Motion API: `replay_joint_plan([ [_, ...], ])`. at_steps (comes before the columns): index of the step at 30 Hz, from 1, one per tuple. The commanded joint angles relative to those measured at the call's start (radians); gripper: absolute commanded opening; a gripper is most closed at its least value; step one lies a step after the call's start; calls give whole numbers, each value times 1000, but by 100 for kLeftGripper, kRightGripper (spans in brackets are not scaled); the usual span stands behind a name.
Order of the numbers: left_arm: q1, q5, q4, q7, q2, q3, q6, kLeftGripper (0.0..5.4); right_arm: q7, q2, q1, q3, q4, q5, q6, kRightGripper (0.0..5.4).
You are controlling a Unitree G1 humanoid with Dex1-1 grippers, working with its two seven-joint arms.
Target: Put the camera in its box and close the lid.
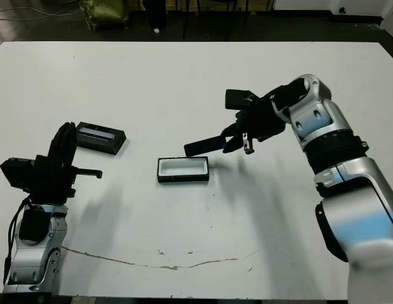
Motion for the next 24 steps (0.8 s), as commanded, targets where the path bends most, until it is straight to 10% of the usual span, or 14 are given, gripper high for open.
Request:
replay_joint_plan([
  [1,20,5,7,3,3,2,13,0,39,8,11,0,32,5,-9,6],
  [24,29,11,2,12,-6,-10,19,0,102,45,49,-43,46,69,92,6],
])
